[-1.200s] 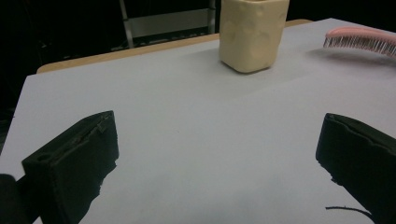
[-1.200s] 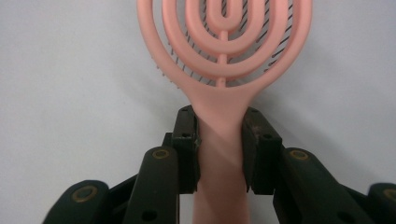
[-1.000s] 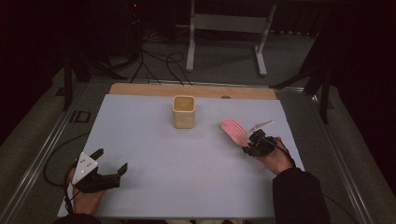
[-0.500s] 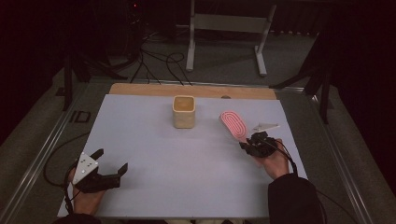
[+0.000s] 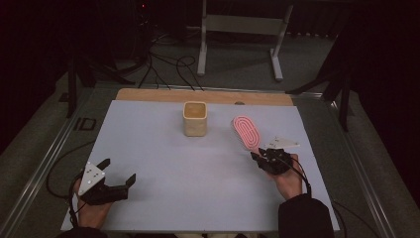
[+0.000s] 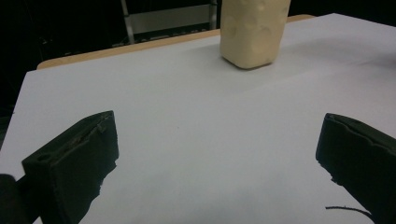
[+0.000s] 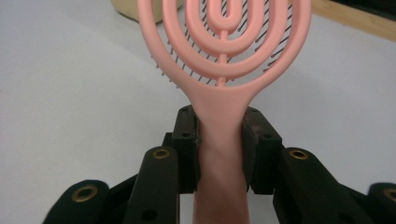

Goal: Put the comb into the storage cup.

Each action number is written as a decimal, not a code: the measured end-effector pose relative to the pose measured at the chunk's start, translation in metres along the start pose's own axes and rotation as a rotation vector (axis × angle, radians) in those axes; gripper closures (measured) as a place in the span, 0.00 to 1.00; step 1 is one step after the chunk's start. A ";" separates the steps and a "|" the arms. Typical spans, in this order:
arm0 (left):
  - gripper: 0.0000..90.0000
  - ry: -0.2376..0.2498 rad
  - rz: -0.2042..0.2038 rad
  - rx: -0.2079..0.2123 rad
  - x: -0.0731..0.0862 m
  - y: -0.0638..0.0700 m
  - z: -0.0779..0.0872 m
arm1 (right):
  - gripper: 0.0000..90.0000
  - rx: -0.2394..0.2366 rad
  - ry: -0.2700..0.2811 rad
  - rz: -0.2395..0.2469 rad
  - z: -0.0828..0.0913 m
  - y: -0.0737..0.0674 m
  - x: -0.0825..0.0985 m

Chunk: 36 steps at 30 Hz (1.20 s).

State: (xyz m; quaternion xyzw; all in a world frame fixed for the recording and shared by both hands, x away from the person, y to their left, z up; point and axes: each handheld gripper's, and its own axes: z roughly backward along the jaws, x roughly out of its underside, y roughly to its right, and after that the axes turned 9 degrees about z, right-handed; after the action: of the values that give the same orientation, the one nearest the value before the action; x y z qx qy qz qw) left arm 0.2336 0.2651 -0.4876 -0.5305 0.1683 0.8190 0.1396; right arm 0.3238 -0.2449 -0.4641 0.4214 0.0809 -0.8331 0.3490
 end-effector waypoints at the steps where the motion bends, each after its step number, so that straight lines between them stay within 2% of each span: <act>1: 0.00 -0.001 -0.001 0.000 0.000 0.000 0.000 | 0.78 0.000 0.007 -0.002 0.001 0.000 0.000; 10: 0.00 -0.012 -0.008 -0.005 0.000 0.004 -0.001 | 0.78 -0.002 0.049 -0.019 0.004 -0.004 -0.002; 17: 0.00 -0.030 0.018 -0.002 0.001 0.008 -0.004 | 0.78 0.001 0.071 -0.022 0.006 -0.007 -0.005; 18: 0.00 -0.036 0.024 0.009 0.001 0.012 -0.005 | 0.78 -0.001 0.077 -0.022 0.006 -0.008 -0.005; 32: 0.00 -0.058 0.017 0.032 -0.014 0.026 -0.016 | 0.78 -0.001 0.117 -0.019 0.011 -0.011 -0.009; 36: 0.00 -0.049 0.031 0.047 -0.018 0.030 -0.020 | 0.78 -0.004 0.120 -0.020 0.010 -0.014 -0.011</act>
State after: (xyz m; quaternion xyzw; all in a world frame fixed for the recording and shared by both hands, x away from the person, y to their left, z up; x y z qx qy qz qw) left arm 0.2451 0.2289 -0.4747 -0.5041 0.1924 0.8296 0.1434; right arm 0.3125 -0.2336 -0.4515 0.4689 0.1076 -0.8097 0.3361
